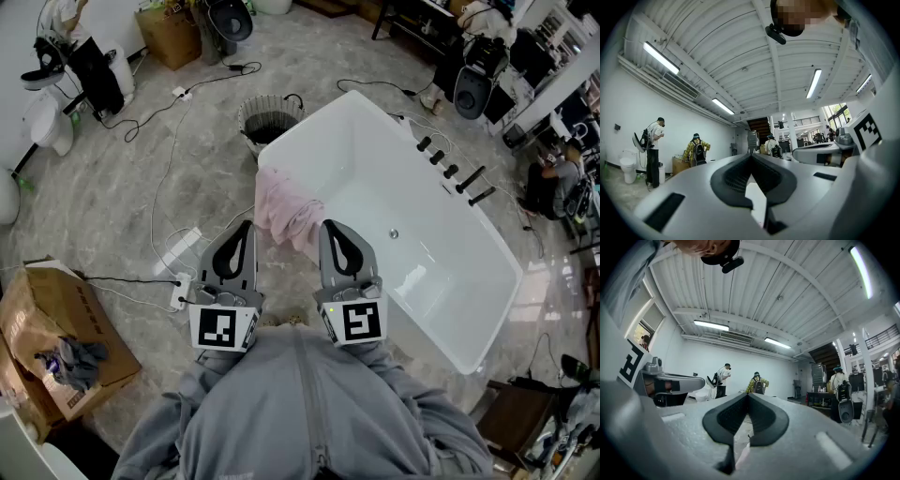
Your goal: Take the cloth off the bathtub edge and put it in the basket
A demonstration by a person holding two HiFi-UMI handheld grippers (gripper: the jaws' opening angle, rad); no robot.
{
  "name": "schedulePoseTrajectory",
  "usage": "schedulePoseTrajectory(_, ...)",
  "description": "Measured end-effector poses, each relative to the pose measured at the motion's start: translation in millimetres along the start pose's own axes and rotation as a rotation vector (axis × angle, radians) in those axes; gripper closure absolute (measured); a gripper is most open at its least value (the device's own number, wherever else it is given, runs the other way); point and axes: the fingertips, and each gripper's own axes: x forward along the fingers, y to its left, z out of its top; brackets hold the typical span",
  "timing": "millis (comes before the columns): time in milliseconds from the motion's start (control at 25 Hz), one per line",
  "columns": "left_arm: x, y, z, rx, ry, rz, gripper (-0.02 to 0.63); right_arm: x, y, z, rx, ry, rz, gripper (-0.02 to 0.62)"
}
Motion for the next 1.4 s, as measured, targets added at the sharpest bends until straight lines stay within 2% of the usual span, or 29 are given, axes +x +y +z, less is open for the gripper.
schedulePoseTrajectory(760, -15.4, 18.4, -10.9, -0.006, 0.001, -0.058, 0.601, 0.9, 20.7, -2.4, -0.007, -0.005, -0.041, 0.591)
schedulePoseTrajectory(960, -14.8, 26.5, -13.4, -0.004, -0.008, -0.054, 0.601, 2.7, 11.3, -5.6, 0.018, -0.012, -0.065, 0.591)
schedulePoseTrajectory(1200, 4.0, 42.4, -22.0, -0.003, -0.006, -0.045, 0.601, 30.4, -5.5, -10.2, 0.033, -0.035, -0.074, 0.591)
schedulePoseTrajectory(1400, 41.5, 59.5, -30.4, -0.001, -0.017, -0.039, 0.601, 72.7, -23.1, -19.2, 0.031, -0.045, -0.05, 0.591)
